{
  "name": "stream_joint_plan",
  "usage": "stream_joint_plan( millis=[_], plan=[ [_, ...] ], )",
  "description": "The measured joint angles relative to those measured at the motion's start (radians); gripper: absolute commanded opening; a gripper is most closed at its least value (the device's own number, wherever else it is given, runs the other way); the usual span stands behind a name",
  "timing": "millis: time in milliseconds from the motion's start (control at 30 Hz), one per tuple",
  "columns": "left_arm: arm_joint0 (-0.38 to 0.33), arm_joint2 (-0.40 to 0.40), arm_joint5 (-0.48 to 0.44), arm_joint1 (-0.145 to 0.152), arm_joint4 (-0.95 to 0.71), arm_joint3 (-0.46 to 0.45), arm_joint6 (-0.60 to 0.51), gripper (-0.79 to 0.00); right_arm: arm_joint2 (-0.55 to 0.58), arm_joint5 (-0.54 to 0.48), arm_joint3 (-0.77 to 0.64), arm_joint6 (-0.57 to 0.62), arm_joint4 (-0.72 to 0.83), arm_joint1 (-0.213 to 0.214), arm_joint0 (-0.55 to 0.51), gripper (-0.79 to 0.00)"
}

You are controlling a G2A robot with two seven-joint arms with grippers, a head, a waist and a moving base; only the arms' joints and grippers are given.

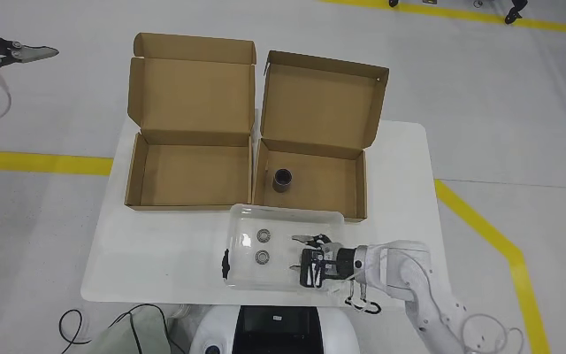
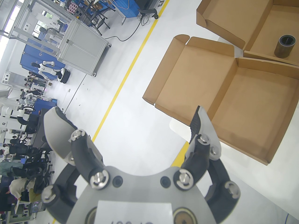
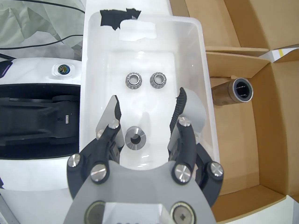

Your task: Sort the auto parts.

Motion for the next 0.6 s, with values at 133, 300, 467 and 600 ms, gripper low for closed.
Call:
stream_joint_plan(
  millis=[133,300,467,600],
  plan=[
    [0.000,0.000,0.000,0.000,0.000,0.000,0.000,0.000,0.001,0.014,0.015,0.037,0.009,0.004,-0.003,-0.400],
    [0.000,0.000,0.000,0.000,0.000,0.000,0.000,0.000,-0.010,0.029,0.027,0.104,0.020,0.009,-0.002,-0.394],
    [0.000,0.000,0.000,0.000,0.000,0.000,0.000,0.000,-0.033,0.045,0.052,0.195,0.049,0.010,0.010,-0.394],
    [0.000,0.000,0.000,0.000,0.000,0.000,0.000,0.000,-0.058,0.055,0.070,0.248,0.086,0.008,0.032,-0.391]
  ],
)
